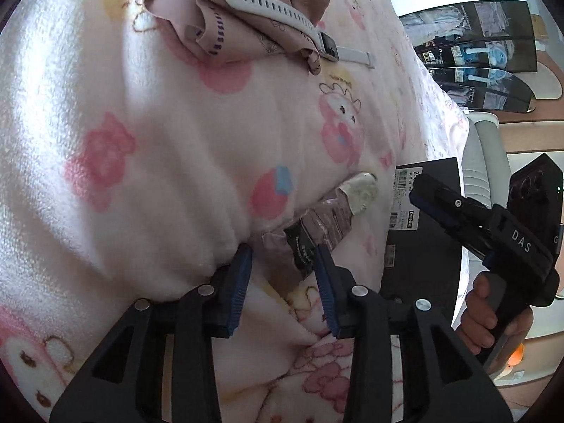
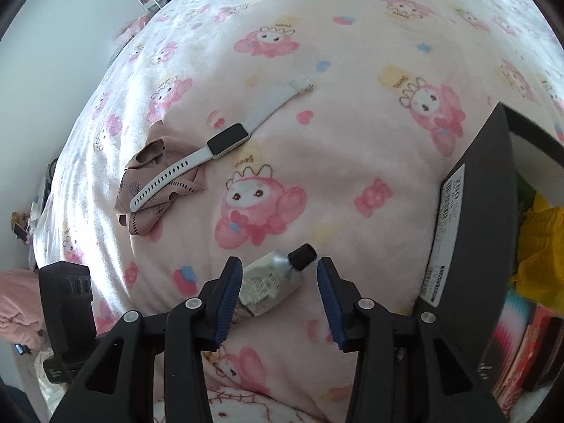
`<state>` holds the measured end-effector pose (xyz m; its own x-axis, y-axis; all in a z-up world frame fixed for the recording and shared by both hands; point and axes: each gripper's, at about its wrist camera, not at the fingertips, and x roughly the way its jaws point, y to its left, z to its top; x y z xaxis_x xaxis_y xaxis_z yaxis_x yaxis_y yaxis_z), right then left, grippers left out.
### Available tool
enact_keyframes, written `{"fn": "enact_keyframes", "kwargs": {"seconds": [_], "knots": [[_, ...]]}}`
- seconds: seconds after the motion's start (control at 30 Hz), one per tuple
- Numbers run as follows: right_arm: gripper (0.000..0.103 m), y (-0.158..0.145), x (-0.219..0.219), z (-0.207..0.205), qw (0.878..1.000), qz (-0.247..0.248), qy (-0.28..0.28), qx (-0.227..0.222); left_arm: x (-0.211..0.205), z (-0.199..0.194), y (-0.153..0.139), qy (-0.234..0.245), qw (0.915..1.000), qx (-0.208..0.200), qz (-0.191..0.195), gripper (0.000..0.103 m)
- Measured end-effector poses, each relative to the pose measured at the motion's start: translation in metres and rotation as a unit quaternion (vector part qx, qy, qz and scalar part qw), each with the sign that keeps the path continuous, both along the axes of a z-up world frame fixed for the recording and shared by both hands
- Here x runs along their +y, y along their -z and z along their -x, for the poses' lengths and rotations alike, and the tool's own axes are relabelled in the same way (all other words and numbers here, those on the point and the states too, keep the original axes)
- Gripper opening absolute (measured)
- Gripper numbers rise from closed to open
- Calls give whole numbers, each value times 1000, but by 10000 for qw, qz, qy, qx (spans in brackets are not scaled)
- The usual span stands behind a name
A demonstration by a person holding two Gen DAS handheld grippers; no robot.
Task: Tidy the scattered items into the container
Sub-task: 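Close the right gripper around the grey-and-brown hand cream tube, then lift the tube with the right gripper and carry it over the box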
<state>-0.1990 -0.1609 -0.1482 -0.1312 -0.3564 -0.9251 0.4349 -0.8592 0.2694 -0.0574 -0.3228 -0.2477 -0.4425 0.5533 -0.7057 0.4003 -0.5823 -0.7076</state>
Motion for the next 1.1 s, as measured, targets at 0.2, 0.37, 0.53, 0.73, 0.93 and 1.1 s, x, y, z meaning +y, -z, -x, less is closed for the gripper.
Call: {"fn": "enact_keyframes", "kwargs": {"seconds": [0.2, 0.37, 0.53, 0.73, 0.93, 1.1], "knots": [[40, 2, -1, 12, 9998, -214, -19, 57, -13, 1, 2, -291, 9992, 145, -211, 15], [40, 13, -10, 10, 9997, -140, -107, -162, -29, 2, -15, -511, 9980, 366, -74, 12], [40, 18, -8, 16, 9990, 71, 123, -425, -50, -6, -29, -823, 9955, 439, 184, 11], [47, 35, -13, 21, 9977, 9, 283, -614, -59, -14, -18, -885, 9955, 160, 294, 16], [54, 60, -39, 14, 9941, 61, -99, -1075, -49, -14, -5, -852, 9959, 69, 308, 29], [50, 52, -45, 4, 9938, 327, -183, -1043, -43, -14, -14, -959, 9942, 186, 460, 24]]}}
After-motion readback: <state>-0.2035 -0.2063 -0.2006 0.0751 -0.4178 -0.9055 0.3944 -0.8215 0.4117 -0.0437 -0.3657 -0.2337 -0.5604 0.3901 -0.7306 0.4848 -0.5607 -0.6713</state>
